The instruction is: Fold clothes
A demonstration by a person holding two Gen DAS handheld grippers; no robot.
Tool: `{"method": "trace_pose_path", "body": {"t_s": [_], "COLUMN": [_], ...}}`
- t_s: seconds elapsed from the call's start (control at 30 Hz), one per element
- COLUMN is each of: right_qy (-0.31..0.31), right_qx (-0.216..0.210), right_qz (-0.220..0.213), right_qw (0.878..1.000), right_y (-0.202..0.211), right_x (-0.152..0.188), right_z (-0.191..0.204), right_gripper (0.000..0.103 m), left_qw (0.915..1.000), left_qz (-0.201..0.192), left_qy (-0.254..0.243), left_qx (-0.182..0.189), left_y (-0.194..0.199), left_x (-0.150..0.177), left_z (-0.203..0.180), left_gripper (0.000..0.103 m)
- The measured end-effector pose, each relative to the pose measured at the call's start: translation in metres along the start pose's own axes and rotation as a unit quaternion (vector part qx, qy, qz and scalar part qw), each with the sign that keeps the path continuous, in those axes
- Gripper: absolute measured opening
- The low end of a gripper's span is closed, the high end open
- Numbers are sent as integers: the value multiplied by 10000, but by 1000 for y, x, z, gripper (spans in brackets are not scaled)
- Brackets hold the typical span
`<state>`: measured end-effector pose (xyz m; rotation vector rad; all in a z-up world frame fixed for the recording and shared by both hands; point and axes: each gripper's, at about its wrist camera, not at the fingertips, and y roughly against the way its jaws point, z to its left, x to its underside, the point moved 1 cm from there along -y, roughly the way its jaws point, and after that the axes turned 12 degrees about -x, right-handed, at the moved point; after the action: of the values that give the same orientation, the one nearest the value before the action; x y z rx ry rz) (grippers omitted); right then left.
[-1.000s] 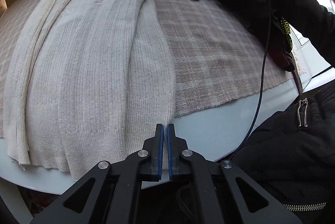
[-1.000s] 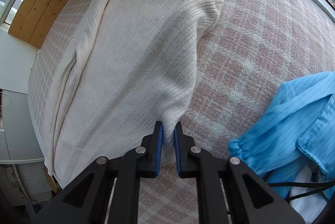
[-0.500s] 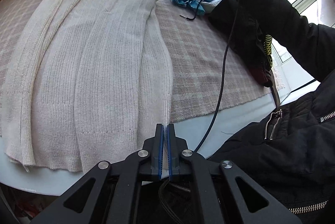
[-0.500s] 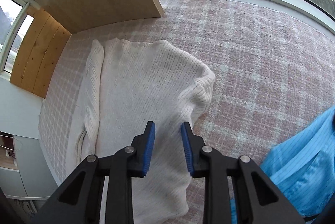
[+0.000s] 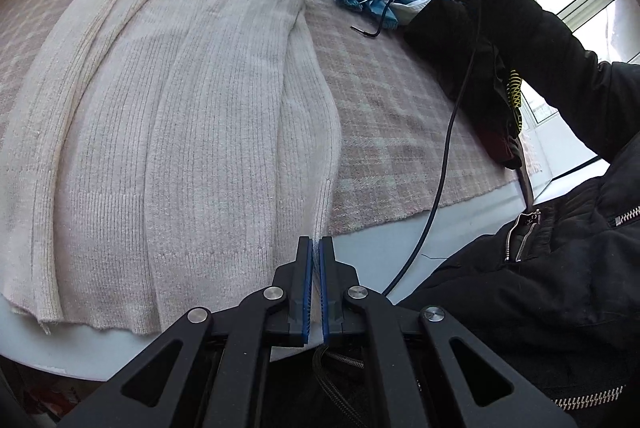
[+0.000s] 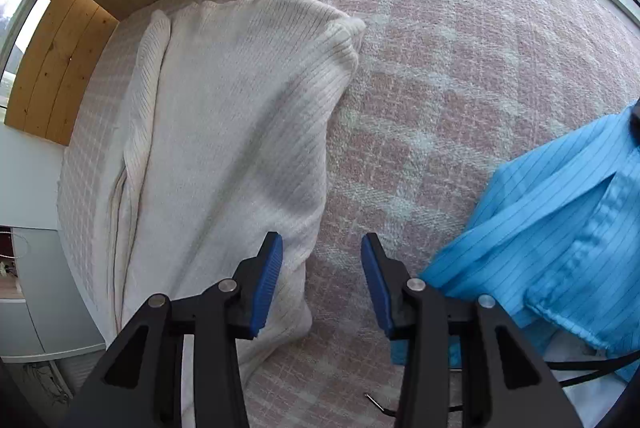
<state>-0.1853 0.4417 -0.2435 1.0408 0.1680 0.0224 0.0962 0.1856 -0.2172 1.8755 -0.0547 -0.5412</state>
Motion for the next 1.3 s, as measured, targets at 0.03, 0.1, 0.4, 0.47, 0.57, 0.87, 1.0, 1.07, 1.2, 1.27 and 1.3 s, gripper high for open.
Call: {"method": "trace_pose_path", "body": {"t_s": [0.03,0.1,0.4,0.47,0.57,0.87,1.0,1.07,1.2,1.27,1.3], "right_qy": [134,276,333,268,399,683,784,719,873,1060,1137], "right_qx": [77,112,-91,-203,-190,340,583,321,282,454,527], "right_qz": [-71,-94,3,-25,-32,251,506,435,253,156,144], "right_qw": [9999,9995,9994,9994,9990,9968,9939,9959,9955,9932,9920], "right_y": [-2,-7,-13,-12,-19,-76,-109,-102,-78,-63,-59], "right_x": [3,5,-16,-26,-46,-81,-84,-81,-69,-60,-56], "right_z": [3,8,32,42,69,142,148,148,147,147,145], "right_gripper": [41,41,7,7,7,4,4,8,41,41,41], "left_qw": [10000,10000,9989,9974,9945,9836,9832,9831,9839,9839,9838], "left_qz": [-8,-28,-338,-467,-642,-831,-694,-629,-600,-596,-577], "left_qy": [9,20,323,523,826,1536,1597,1609,1558,1568,1603], "left_qx": [17,27,98,139,55,-444,-551,-603,-632,-613,-557], "left_y": [0,2,20,27,38,51,41,36,37,40,43], "left_x": [0,0,1,2,8,33,38,40,40,41,40], "left_z": [1,2,22,34,53,109,117,119,119,120,120], "left_gripper": [3,3,3,3,3,3,3,1,0,0,0]}}
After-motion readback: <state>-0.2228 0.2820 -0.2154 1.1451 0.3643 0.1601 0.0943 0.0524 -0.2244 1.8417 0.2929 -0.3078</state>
